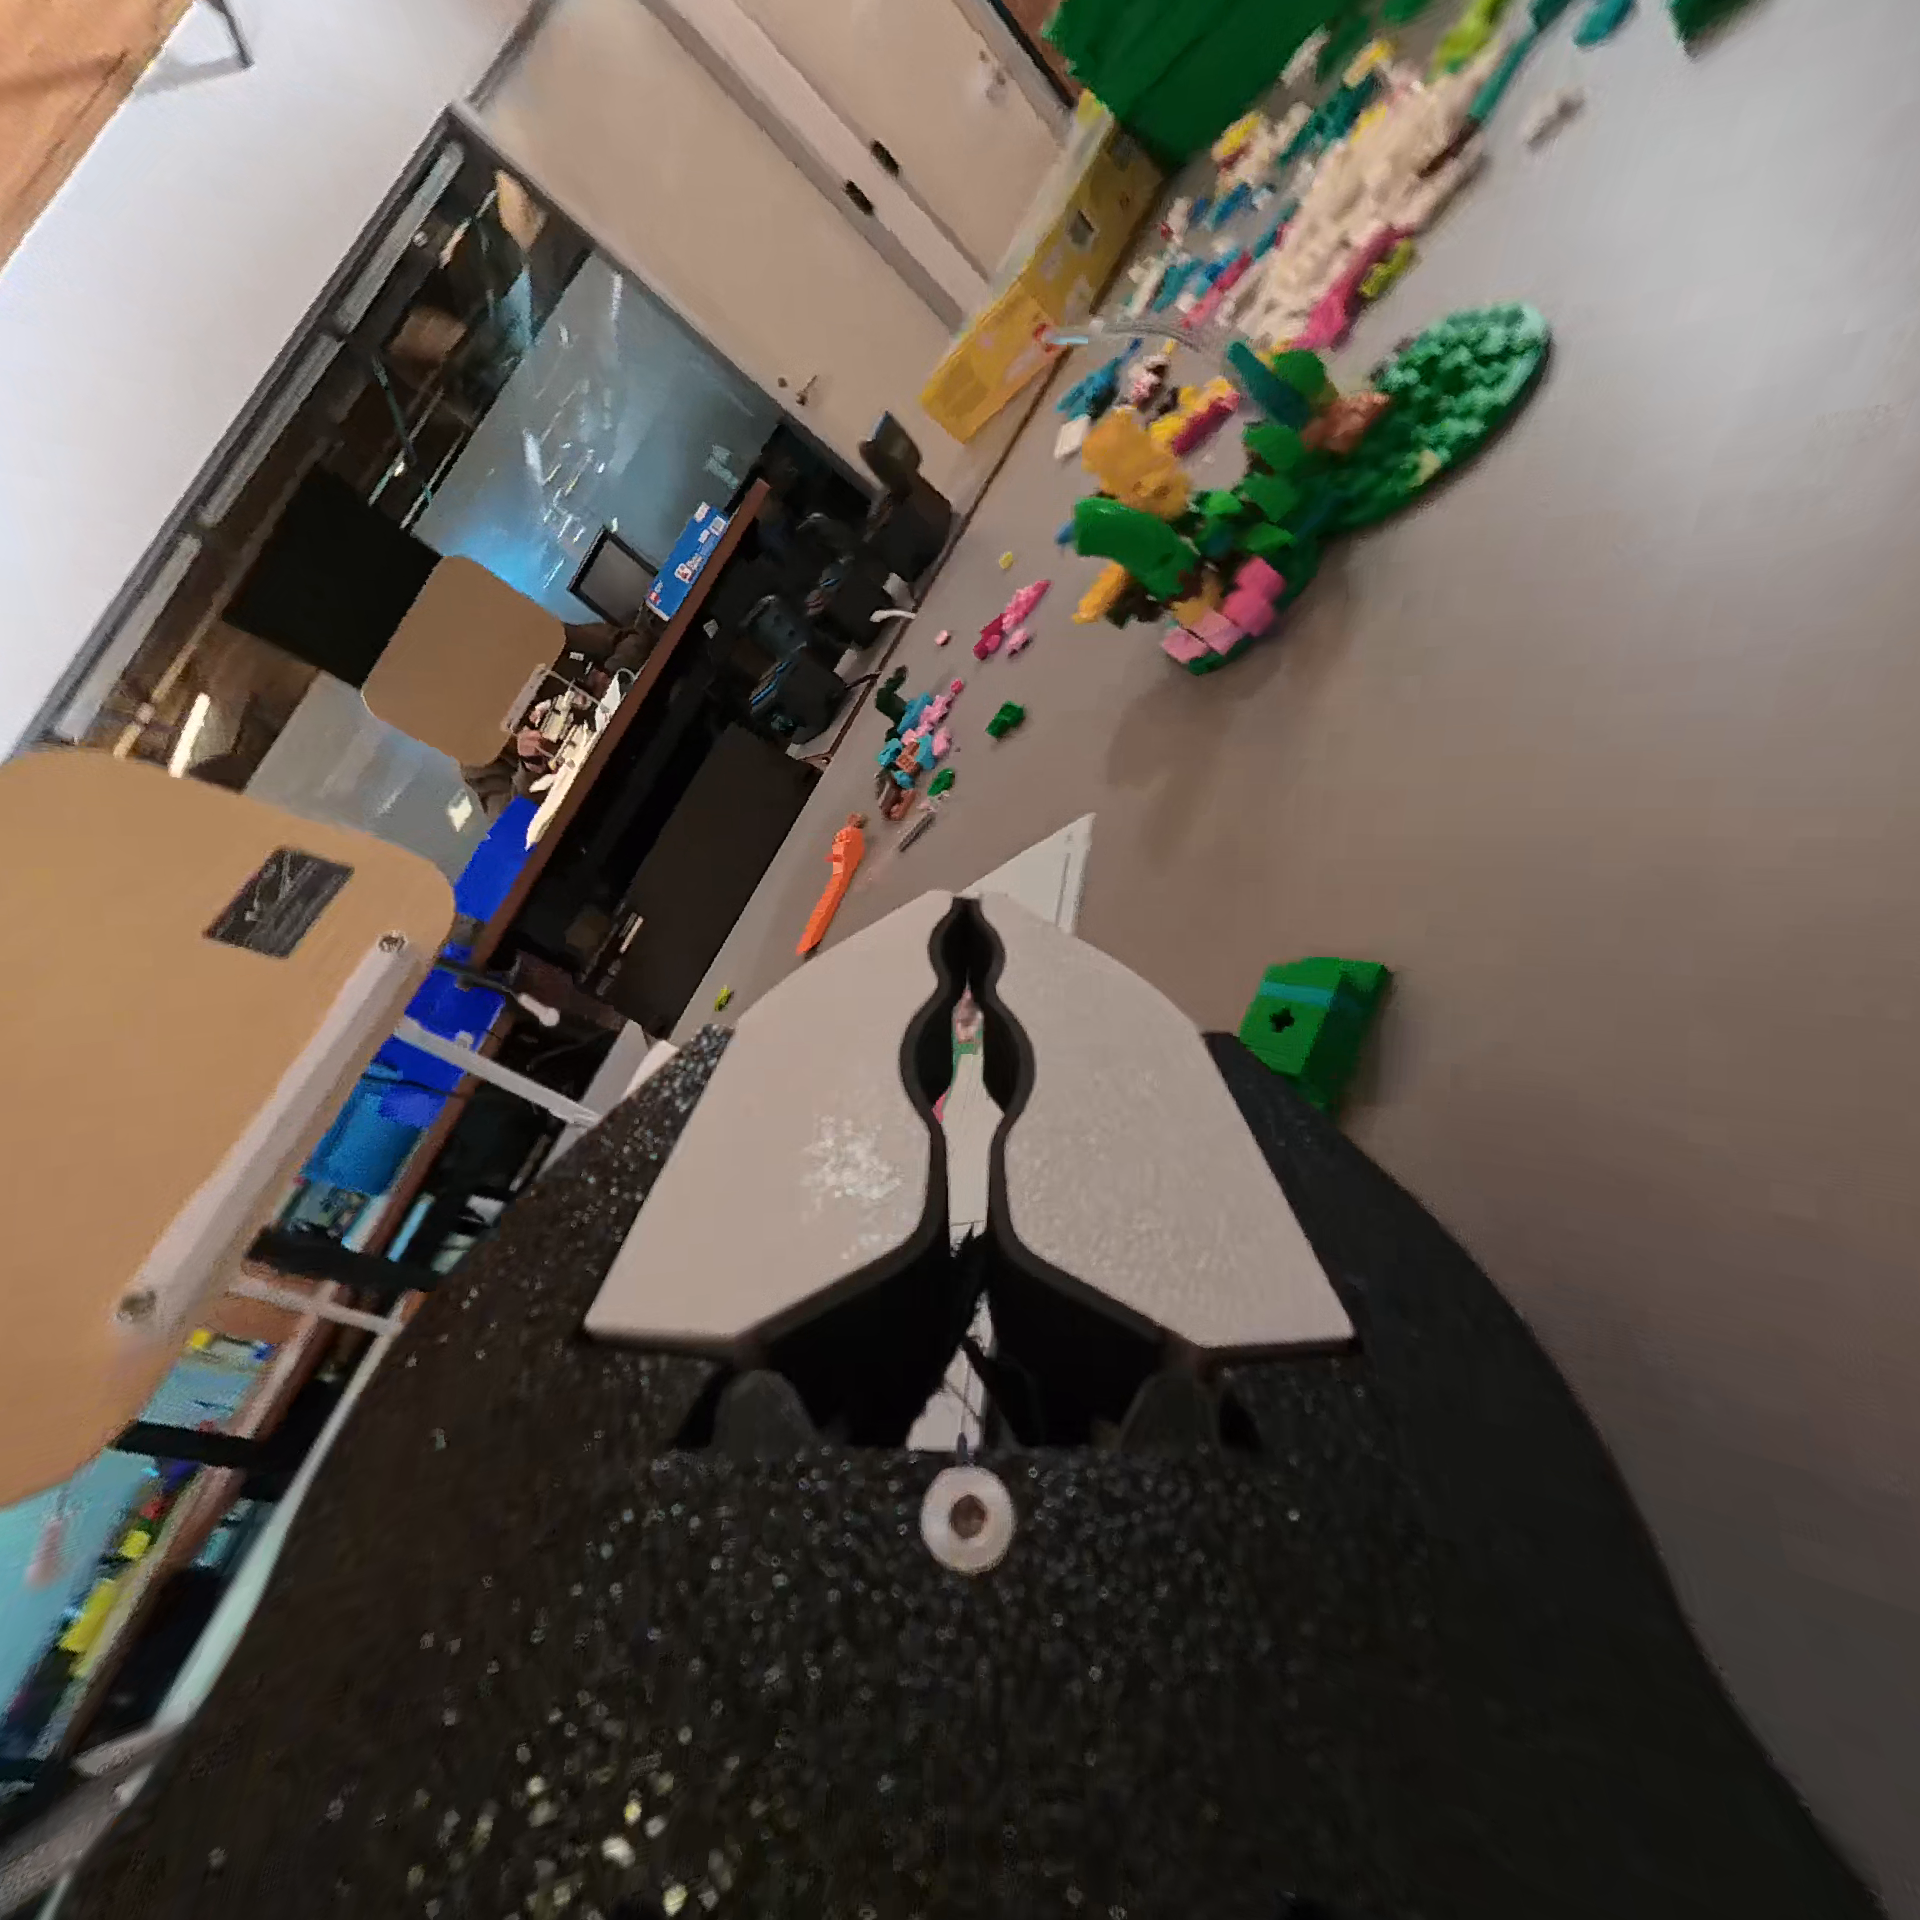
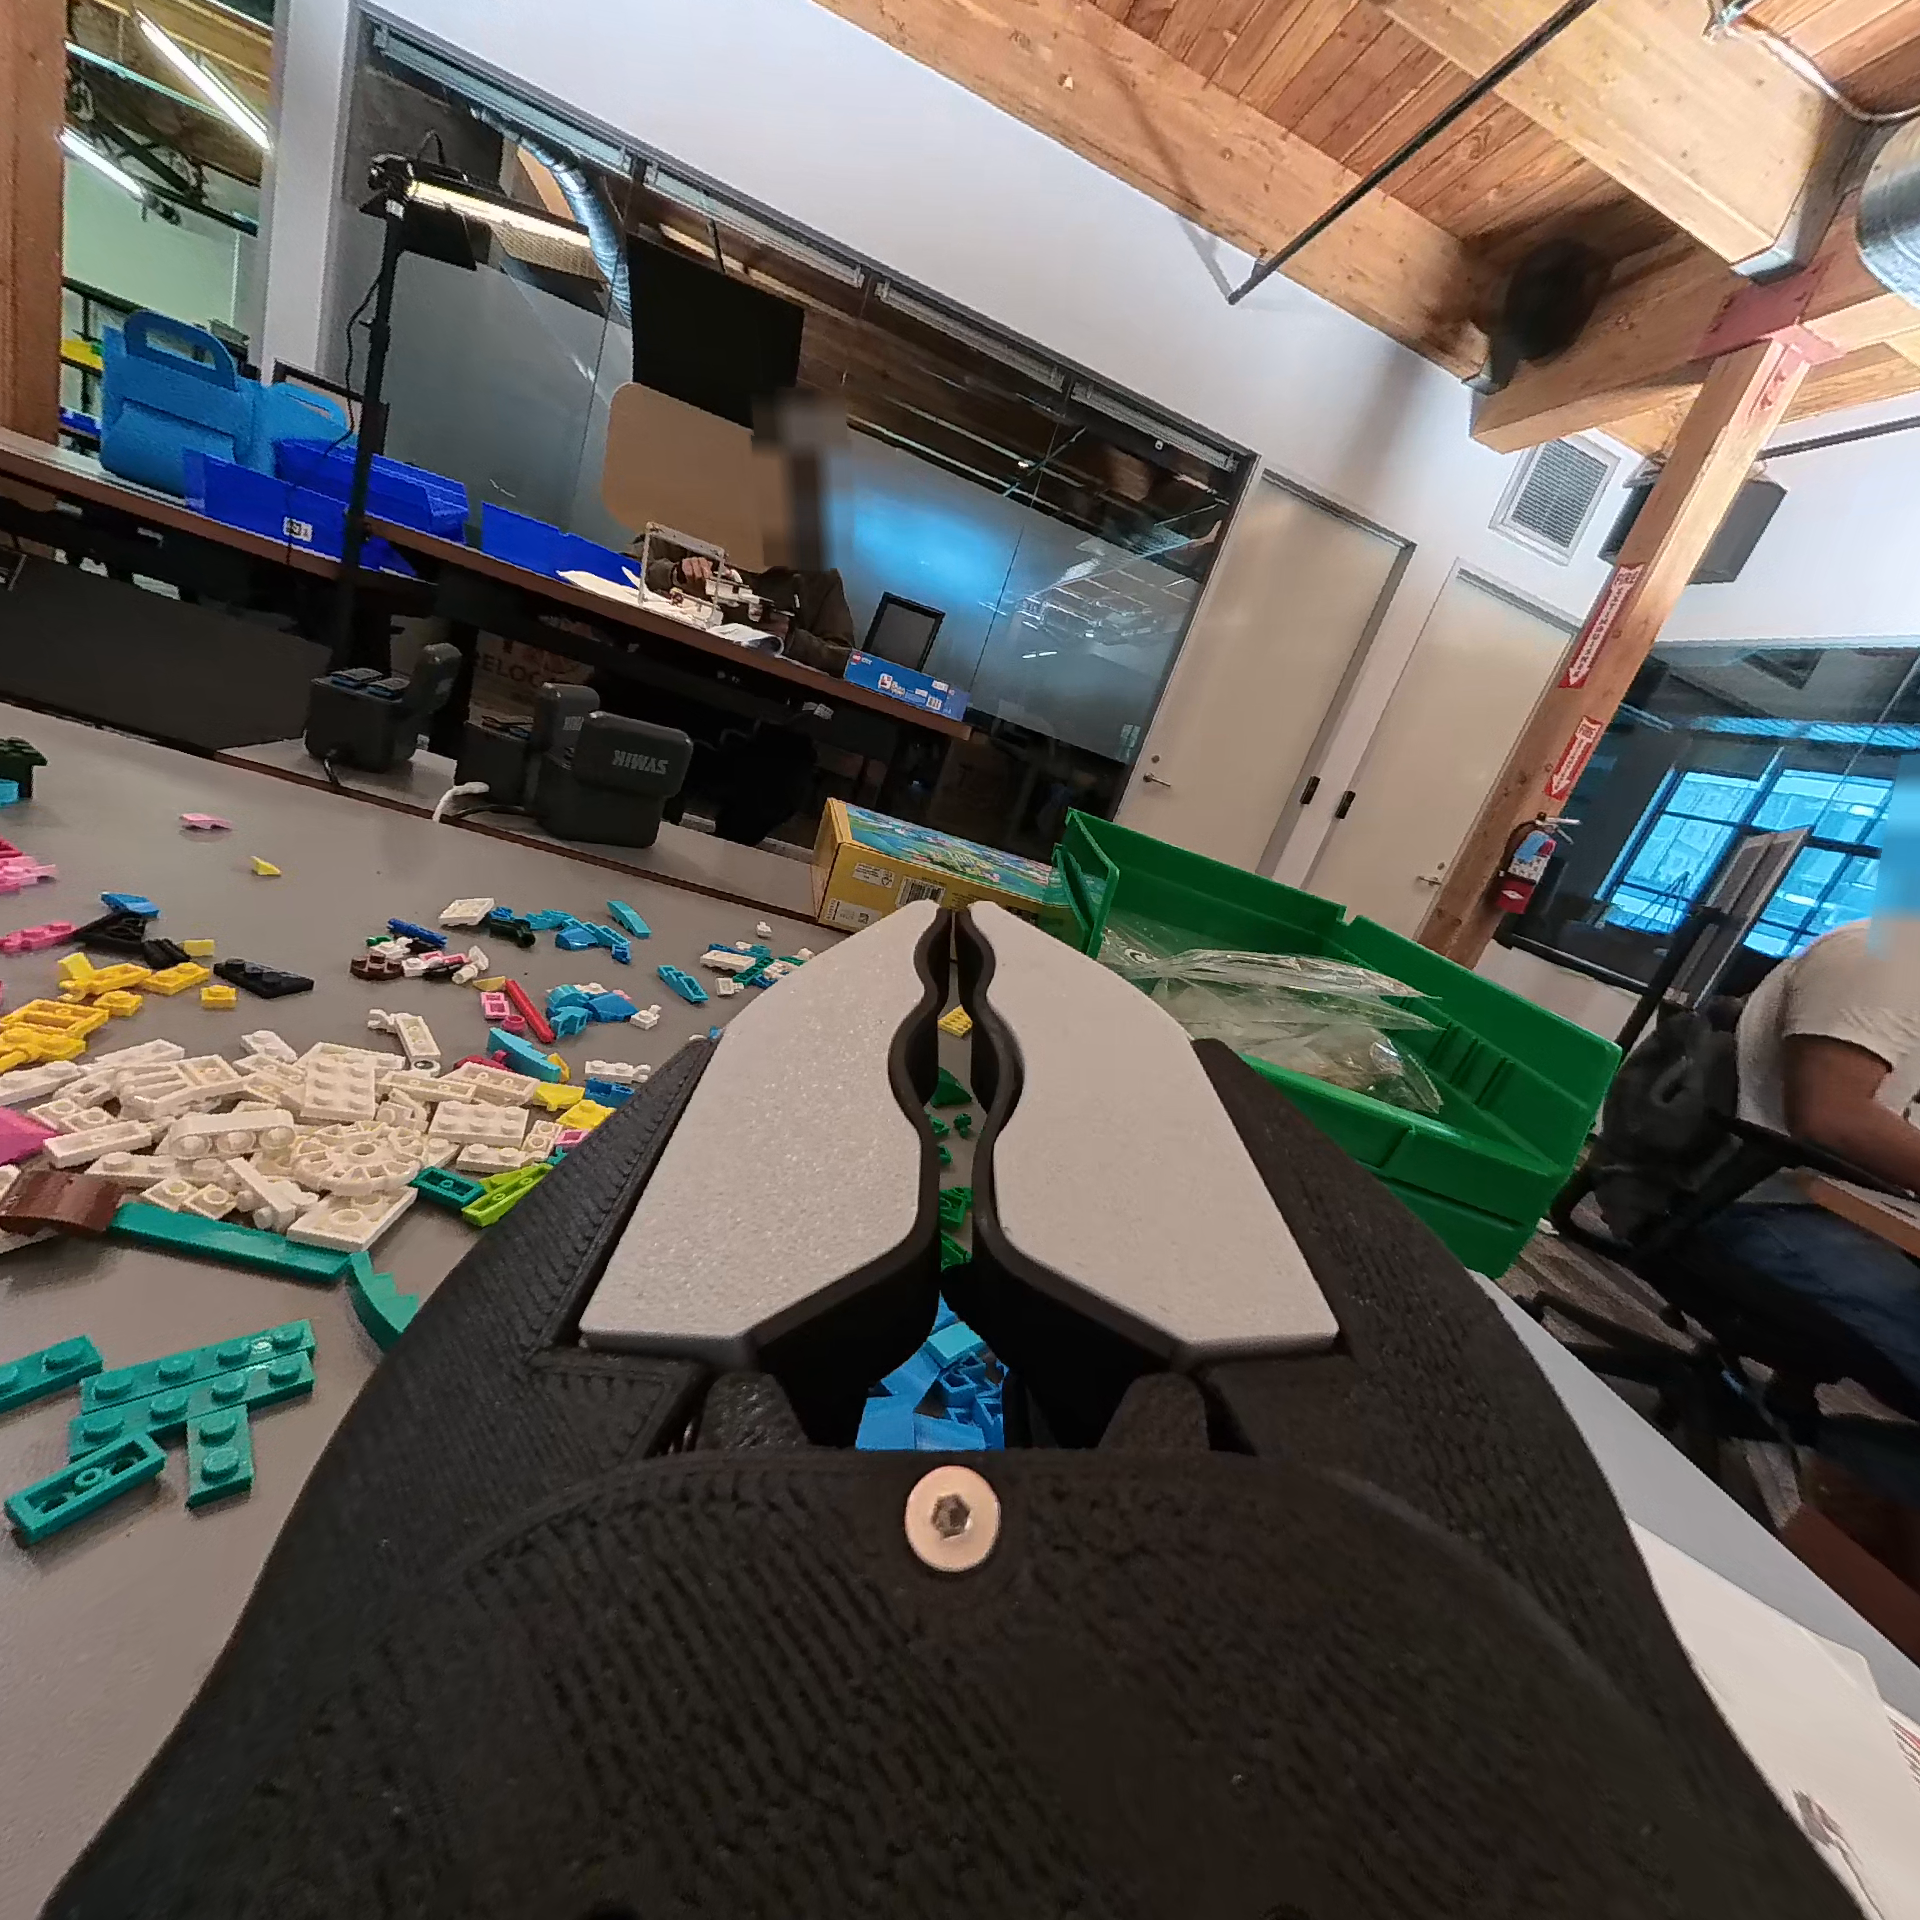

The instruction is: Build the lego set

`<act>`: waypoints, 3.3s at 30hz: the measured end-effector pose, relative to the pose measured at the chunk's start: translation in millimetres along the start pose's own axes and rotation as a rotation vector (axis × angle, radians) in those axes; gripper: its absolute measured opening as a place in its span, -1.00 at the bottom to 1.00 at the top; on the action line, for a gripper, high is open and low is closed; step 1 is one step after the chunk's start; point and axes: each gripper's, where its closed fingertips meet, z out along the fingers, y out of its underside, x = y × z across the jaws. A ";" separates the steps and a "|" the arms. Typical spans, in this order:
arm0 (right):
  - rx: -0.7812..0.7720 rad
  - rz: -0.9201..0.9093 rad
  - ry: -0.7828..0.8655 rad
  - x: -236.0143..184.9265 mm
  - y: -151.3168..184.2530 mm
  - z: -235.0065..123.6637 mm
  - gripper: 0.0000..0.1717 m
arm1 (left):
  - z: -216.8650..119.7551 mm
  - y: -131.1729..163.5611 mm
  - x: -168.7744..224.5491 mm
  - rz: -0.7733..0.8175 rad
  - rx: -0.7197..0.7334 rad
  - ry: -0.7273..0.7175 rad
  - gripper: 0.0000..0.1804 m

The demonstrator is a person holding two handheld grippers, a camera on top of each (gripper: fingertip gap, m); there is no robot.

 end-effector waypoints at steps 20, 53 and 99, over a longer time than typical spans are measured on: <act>0.000 -0.005 -0.008 -2.5 0.3 0.3 -1.00 | 1.0 -5.5 12.4 0.102 0.009 0.021 -1.00; -0.626 0.207 -0.961 -43.9 59.2 -41.6 -0.78 | 31.9 4.8 -50.4 -0.579 0.070 -0.149 -1.00; -0.619 0.099 -0.803 -76.4 86.0 76.2 -0.78 | 41.2 22.5 -62.0 -0.532 -0.045 -0.271 -1.00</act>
